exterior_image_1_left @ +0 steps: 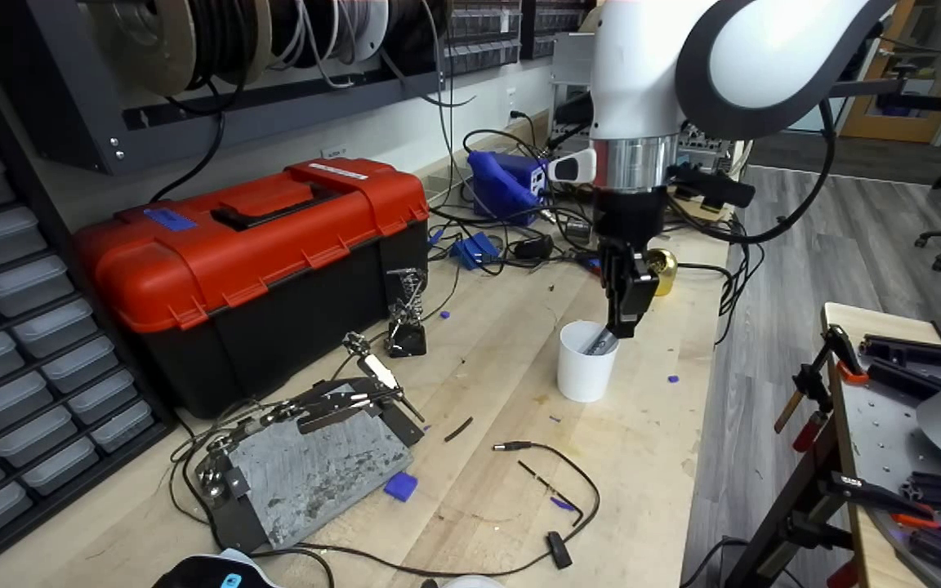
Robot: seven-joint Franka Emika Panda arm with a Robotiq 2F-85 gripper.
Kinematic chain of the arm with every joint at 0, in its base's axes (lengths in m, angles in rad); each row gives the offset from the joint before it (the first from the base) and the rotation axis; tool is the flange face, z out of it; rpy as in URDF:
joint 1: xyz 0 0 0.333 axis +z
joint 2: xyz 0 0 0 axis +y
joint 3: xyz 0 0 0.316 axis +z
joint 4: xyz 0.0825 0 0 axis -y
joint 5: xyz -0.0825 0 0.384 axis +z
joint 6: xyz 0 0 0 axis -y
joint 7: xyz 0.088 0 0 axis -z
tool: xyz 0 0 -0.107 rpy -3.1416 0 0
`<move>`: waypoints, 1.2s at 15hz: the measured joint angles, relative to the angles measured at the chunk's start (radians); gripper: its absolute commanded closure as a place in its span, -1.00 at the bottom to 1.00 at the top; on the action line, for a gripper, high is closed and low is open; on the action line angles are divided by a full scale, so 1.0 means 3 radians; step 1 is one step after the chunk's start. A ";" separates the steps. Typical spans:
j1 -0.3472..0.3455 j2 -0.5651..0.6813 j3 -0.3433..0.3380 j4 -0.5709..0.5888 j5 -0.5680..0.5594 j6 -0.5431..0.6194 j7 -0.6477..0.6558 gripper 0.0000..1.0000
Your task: Take the marker out of the white mug
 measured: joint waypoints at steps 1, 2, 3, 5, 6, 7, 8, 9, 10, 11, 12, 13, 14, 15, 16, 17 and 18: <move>0.0001 -0.0003 0.0013 0.0001 -0.0001 -0.0007 0.0000 0.87; 0.0001 -0.0008 0.0027 0.0002 -0.0001 -0.0014 0.0000 0.87; 0.0001 -0.0017 0.0042 0.0004 -0.0005 -0.0024 0.0000 0.87; 0.0003 -0.0044 0.0068 0.0015 -0.0022 -0.0060 0.0000 0.87; 0.0003 -0.0070 0.0078 0.0019 -0.0038 -0.0079 0.0000 0.87; 0.0004 -0.0101 0.0083 0.0023 -0.0058 -0.0097 0.0000 0.87; 0.0004 -0.0133 0.0083 0.0028 -0.0080 -0.0112 0.0001 0.87; 0.0004 -0.0172 0.0082 0.0037 -0.0104 -0.0140 0.0003 0.87; 0.0004 -0.0207 0.0080 0.0054 -0.0133 -0.0185 0.0006 0.87; 0.0003 -0.0244 0.0078 0.0078 -0.0182 -0.0242 0.0020 0.87; 0.0002 -0.0278 0.0075 0.0105 -0.0233 -0.0310 0.0037 0.87; 0.0001 -0.0306 0.0071 0.0136 -0.0280 -0.0375 0.0056 0.87; 0.0000 -0.0338 0.0065 0.0172 -0.0323 -0.0444 0.0074 0.87; -0.0002 -0.0366 0.0057 0.0207 -0.0369 -0.0507 0.0102 0.87; -0.0004 -0.0388 0.0046 0.0244 -0.0422 -0.0561 0.0142 0.87; -0.0008 -0.0409 0.0035 0.0281 -0.0475 -0.0606 0.0186 0.87; -0.0015 -0.0427 0.0023 0.0314 -0.0513 -0.0627 0.0215 0.87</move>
